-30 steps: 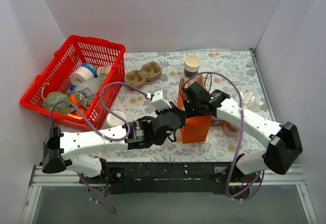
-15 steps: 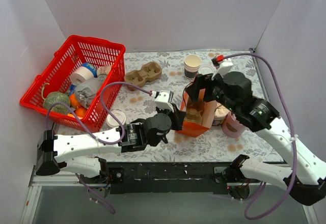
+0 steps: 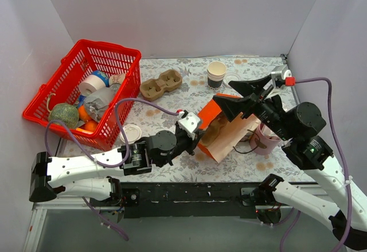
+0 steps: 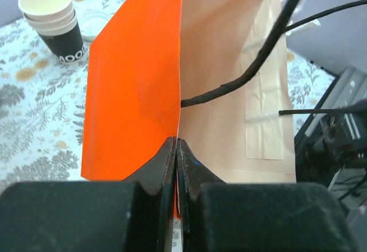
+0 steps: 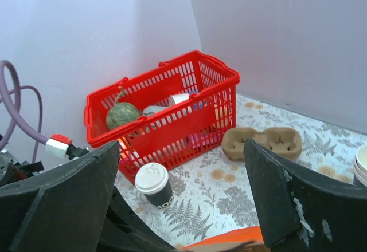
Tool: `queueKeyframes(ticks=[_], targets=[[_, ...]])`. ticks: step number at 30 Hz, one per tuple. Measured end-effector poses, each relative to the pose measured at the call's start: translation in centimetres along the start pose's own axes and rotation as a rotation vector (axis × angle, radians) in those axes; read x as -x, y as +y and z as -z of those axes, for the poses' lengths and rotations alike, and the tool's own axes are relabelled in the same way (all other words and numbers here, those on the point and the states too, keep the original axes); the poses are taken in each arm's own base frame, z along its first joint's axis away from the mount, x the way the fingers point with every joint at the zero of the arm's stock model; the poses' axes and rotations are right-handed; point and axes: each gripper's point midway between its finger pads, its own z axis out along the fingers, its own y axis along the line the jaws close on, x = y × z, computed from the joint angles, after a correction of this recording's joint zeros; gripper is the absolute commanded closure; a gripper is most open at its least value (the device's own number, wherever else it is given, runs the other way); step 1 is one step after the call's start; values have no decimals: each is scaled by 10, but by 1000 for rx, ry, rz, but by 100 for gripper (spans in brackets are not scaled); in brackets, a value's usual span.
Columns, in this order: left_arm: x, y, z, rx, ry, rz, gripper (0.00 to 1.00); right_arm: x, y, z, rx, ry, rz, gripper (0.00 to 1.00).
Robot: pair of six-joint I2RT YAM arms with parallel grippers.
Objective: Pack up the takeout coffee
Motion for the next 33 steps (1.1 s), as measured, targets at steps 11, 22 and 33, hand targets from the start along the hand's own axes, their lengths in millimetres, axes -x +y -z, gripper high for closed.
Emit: queueKeyframes(ticks=[11, 22, 33], targets=[[-16, -10, 4, -123, 75, -240, 100, 25, 5, 14, 14, -84, 52, 6], [-32, -18, 1, -153, 144, -217, 100, 17, -34, 37, -222, 16, 94, 5], [-62, -4, 24, -122, 191, -90, 100, -37, -70, 64, -420, 297, 110, 7]])
